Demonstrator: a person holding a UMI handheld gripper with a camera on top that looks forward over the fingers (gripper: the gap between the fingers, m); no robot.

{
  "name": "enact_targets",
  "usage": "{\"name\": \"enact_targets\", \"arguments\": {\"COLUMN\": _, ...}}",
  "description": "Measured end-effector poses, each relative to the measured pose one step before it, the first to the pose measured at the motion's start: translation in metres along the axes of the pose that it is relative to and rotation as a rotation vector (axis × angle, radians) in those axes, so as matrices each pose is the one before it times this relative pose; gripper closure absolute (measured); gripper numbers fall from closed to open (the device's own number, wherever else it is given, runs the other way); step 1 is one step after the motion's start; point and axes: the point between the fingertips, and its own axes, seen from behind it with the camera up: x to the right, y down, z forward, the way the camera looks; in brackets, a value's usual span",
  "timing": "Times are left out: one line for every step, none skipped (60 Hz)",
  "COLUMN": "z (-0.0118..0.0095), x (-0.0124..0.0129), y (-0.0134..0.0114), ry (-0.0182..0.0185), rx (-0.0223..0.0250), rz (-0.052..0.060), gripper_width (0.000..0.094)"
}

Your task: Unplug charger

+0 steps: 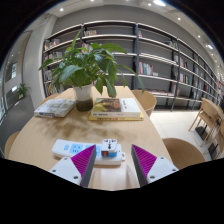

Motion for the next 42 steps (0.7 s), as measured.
{"name": "enact_targets", "arguments": {"z": 0.00440, "x": 0.00060, "y": 0.00148, "ry": 0.00040, "rx": 0.00494, "rz": 0.0025, "gripper_width": 0.0246}}
{"name": "enact_targets", "arguments": {"z": 0.00381, "x": 0.00040, "y": -0.00342, "ry": -0.00282, "rx": -0.00246, "rz": 0.0010, "gripper_width": 0.0262}}
{"name": "enact_targets", "arguments": {"z": 0.00429, "x": -0.00068, "y": -0.00018, "ry": -0.00465, "rx": -0.00271, "rz": 0.0008, "gripper_width": 0.0284}}
{"name": "enact_targets", "arguments": {"z": 0.00400, "x": -0.00114, "y": 0.00056, "ry": -0.00665, "rx": -0.00663, "rz": 0.0001, "gripper_width": 0.0315}}
{"name": "enact_targets", "arguments": {"z": 0.00325, "x": -0.00109, "y": 0.00163, "ry": -0.00739, "rx": -0.00894, "rz": 0.0001, "gripper_width": 0.0351}}
{"name": "enact_targets", "arguments": {"z": 0.00242, "x": -0.00034, "y": 0.00154, "ry": -0.00537, "rx": -0.00891, "rz": 0.0000, "gripper_width": 0.0392}}
{"name": "enact_targets", "arguments": {"z": 0.00087, "x": -0.00131, "y": -0.00237, "ry": -0.00954, "rx": 0.00669, "rz": 0.0039, "gripper_width": 0.0415}}
{"name": "enact_targets", "arguments": {"z": 0.00109, "x": -0.00142, "y": -0.00271, "ry": -0.00782, "rx": 0.01160, "rz": 0.0073, "gripper_width": 0.0444}}
{"name": "enact_targets", "arguments": {"z": 0.00122, "x": -0.00170, "y": -0.00055, "ry": -0.00772, "rx": 0.00428, "rz": 0.0024, "gripper_width": 0.0442}}
{"name": "enact_targets", "arguments": {"z": 0.00119, "x": -0.00196, "y": 0.00220, "ry": -0.00932, "rx": -0.00492, "rz": -0.0021, "gripper_width": 0.0540}}
{"name": "enact_targets", "arguments": {"z": 0.00010, "x": 0.00049, "y": -0.00043, "ry": -0.00040, "rx": 0.00280, "rz": -0.0057, "gripper_width": 0.0543}}
{"name": "enact_targets", "arguments": {"z": 0.00287, "x": -0.00088, "y": -0.00075, "ry": -0.00046, "rx": 0.00801, "rz": -0.0047, "gripper_width": 0.0548}}
{"name": "enact_targets", "arguments": {"z": -0.00109, "x": 0.00074, "y": 0.00140, "ry": 0.00240, "rx": -0.00296, "rz": -0.0046, "gripper_width": 0.0556}}
{"name": "enact_targets", "arguments": {"z": -0.00070, "x": 0.00009, "y": -0.00046, "ry": 0.00352, "rx": 0.00237, "rz": 0.0003, "gripper_width": 0.0562}}
{"name": "enact_targets", "arguments": {"z": -0.00071, "x": 0.00011, "y": 0.00052, "ry": 0.00374, "rx": -0.00246, "rz": 0.0012, "gripper_width": 0.0584}}
{"name": "enact_targets", "arguments": {"z": -0.00097, "x": 0.00046, "y": 0.00005, "ry": 0.00407, "rx": -0.00300, "rz": -0.0015, "gripper_width": 0.0594}}
{"name": "enact_targets", "arguments": {"z": -0.00027, "x": 0.00029, "y": 0.00022, "ry": 0.00354, "rx": -0.00392, "rz": -0.0023, "gripper_width": 0.0608}}
{"name": "enact_targets", "arguments": {"z": 0.00032, "x": 0.00070, "y": -0.00007, "ry": 0.00510, "rx": -0.00387, "rz": -0.0038, "gripper_width": 0.0628}}
{"name": "enact_targets", "arguments": {"z": 0.00024, "x": 0.00028, "y": 0.00027, "ry": 0.00482, "rx": -0.00433, "rz": -0.0019, "gripper_width": 0.0632}}
{"name": "enact_targets", "arguments": {"z": -0.00097, "x": -0.00082, "y": 0.00078, "ry": 0.00494, "rx": -0.00314, "rz": 0.0004, "gripper_width": 0.0633}}
{"name": "enact_targets", "arguments": {"z": 0.00414, "x": -0.00662, "y": -0.00259, "ry": -0.01054, "rx": 0.00198, "rz": -0.0051, "gripper_width": 0.0704}}
{"name": "enact_targets", "arguments": {"z": -0.00110, "x": -0.00003, "y": 0.00098, "ry": 0.00595, "rx": -0.00274, "rz": -0.0037, "gripper_width": 0.0776}}
{"name": "enact_targets", "arguments": {"z": 0.00109, "x": 0.00020, "y": -0.00044, "ry": 0.00943, "rx": 0.00509, "rz": 0.0069, "gripper_width": 0.0778}}
{"name": "enact_targets", "arguments": {"z": -0.00041, "x": 0.00144, "y": 0.00144, "ry": 0.00746, "rx": -0.00367, "rz": 0.0015, "gripper_width": 0.0779}}
{"name": "enact_targets", "arguments": {"z": 0.00007, "x": 0.00120, "y": -0.00086, "ry": 0.00604, "rx": 0.00415, "rz": -0.0010, "gripper_width": 0.0780}}
{"name": "enact_targets", "arguments": {"z": -0.00038, "x": 0.00081, "y": 0.00036, "ry": 0.00521, "rx": -0.00180, "rz": -0.0010, "gripper_width": 0.0785}}
{"name": "enact_targets", "arguments": {"z": -0.00021, "x": 0.00048, "y": -0.00051, "ry": 0.00370, "rx": 0.00221, "rz": -0.0004, "gripper_width": 0.0785}}
{"name": "enact_targets", "arguments": {"z": -0.00010, "x": 0.00021, "y": 0.00075, "ry": 0.00286, "rx": -0.00275, "rz": 0.0023, "gripper_width": 0.0785}}
{"name": "enact_targets", "arguments": {"z": -0.00029, "x": 0.00221, "y": -0.00009, "ry": -0.01426, "rx": 0.00205, "rz": 0.0056, "gripper_width": 0.0785}}
{"name": "enact_targets", "arguments": {"z": 0.00021, "x": -0.00292, "y": -0.00077, "ry": 0.00743, "rx": -0.00490, "rz": 0.0059, "gripper_width": 0.0791}}
{"name": "enact_targets", "arguments": {"z": 0.00024, "x": 0.00152, "y": 0.00216, "ry": -0.00002, "rx": 0.00172, "rz": 0.0074, "gripper_width": 0.0791}}
{"name": "enact_targets", "arguments": {"z": 0.00010, "x": -0.00179, "y": -0.00185, "ry": 0.00126, "rx": -0.00742, "rz": 0.0006, "gripper_width": 0.0792}}
{"name": "enact_targets", "arguments": {"z": 0.00023, "x": -0.00001, "y": -0.00038, "ry": -0.00180, "rx": -0.00181, "rz": -0.0020, "gripper_width": 0.0792}}
{"name": "enact_targets", "arguments": {"z": 0.00000, "x": 0.00002, "y": 0.00004, "ry": -0.00199, "rx": -0.00268, "rz": 0.0003, "gripper_width": 0.0792}}
{"name": "enact_targets", "arguments": {"z": 0.00037, "x": 0.00007, "y": 0.00008, "ry": -0.00198, "rx": -0.00156, "rz": 0.0038, "gripper_width": 0.0792}}
{"name": "enact_targets", "arguments": {"z": -0.00009, "x": 0.00077, "y": 0.00057, "ry": -0.00287, "rx": -0.00216, "rz": 0.0027, "gripper_width": 0.0761}}
{"name": "enact_targets", "arguments": {"z": 0.00006, "x": -0.00061, "y": -0.00052, "ry": -0.00230, "rx": -0.00045, "rz": -0.0026, "gripper_width": 0.0811}}
{"name": "enact_targets", "arguments": {"z": 0.00031, "x": -0.00019, "y": 0.00034, "ry": -0.00051, "rx": -0.00410, "rz": 0.0007, "gripper_width": 0.0811}}
{"name": "enact_targets", "arguments": {"z": 0.00015, "x": -0.00007, "y": -0.00001, "ry": 0.00024, "rx": -0.00377, "rz": 0.0051, "gripper_width": 0.0811}}
{"name": "enact_targets", "arguments": {"z": 0.00104, "x": 0.00038, "y": 0.00114, "ry": -0.00076, "rx": -0.00523, "rz": 0.0029, "gripper_width": 0.0811}}
{"name": "enact_targets", "arguments": {"z": 0.00009, "x": 0.00012, "y": -0.00001, "ry": 0.00070, "rx": -0.00743, "rz": -0.0004, "gripper_width": 0.0815}}
{"name": "enact_targets", "arguments": {"z": -0.00007, "x": -0.00023, "y": 0.00024, "ry": -0.00078, "rx": -0.01235, "rz": -0.0029, "gripper_width": 0.0824}}
